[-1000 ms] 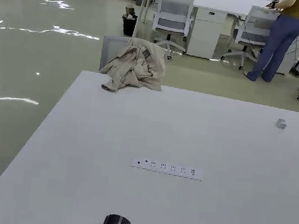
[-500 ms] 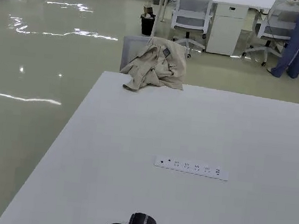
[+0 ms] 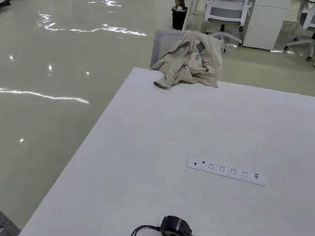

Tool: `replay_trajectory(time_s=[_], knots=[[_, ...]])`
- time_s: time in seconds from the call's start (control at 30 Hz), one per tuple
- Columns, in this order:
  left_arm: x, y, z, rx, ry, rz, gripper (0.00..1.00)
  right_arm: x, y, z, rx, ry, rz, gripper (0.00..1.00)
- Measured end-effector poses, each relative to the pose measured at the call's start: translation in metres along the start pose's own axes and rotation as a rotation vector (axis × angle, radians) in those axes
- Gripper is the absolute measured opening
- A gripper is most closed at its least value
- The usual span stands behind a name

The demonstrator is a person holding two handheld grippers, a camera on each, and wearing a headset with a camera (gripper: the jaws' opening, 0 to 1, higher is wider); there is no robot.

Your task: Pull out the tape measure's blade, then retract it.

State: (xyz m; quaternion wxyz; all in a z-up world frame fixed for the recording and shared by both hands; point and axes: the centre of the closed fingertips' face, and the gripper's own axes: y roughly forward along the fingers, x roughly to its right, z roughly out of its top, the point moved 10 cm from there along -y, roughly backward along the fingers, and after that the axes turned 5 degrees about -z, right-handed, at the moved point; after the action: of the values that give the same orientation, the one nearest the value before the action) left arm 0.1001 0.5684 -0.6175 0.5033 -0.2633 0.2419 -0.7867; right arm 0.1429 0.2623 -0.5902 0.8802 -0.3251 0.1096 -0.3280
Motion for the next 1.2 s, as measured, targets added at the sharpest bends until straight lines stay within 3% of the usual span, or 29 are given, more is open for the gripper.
replay_trajectory(time_s=[0.17, 0.3, 0.33, 0.43, 0.73, 0.97, 1.2], knots=[[-0.011, -0.002, -0.004, -0.008, 0.022, -0.008, 1.0, 0.0, 0.001, -0.001, -0.007, -0.026, 0.015, 0.87], [-0.018, -0.008, -0.003, 0.022, 0.023, -0.03, 1.0, 0.0, 0.001, -0.003, -0.013, -0.048, 0.02, 0.9], [-0.018, -0.008, -0.005, 0.003, 0.016, -0.02, 1.0, 0.0, 0.001, -0.003, -0.014, -0.051, 0.021, 0.9], [-0.022, -0.01, -0.006, 0.005, 0.014, -0.027, 1.0, 0.001, 0.001, -0.004, -0.017, -0.06, 0.025, 0.92], [-0.027, -0.017, -0.015, -0.032, 0.03, -0.038, 1.0, 0.0, -0.002, -0.007, -0.027, -0.077, 0.037, 0.96], [-0.032, -0.025, -0.017, -0.022, 0.035, -0.03, 1.0, -0.001, 0.001, -0.013, -0.038, -0.081, 0.047, 0.97], [-0.031, -0.027, -0.02, -0.043, 0.031, -0.031, 1.0, -0.002, 0.001, -0.015, -0.04, -0.078, 0.051, 0.98]])
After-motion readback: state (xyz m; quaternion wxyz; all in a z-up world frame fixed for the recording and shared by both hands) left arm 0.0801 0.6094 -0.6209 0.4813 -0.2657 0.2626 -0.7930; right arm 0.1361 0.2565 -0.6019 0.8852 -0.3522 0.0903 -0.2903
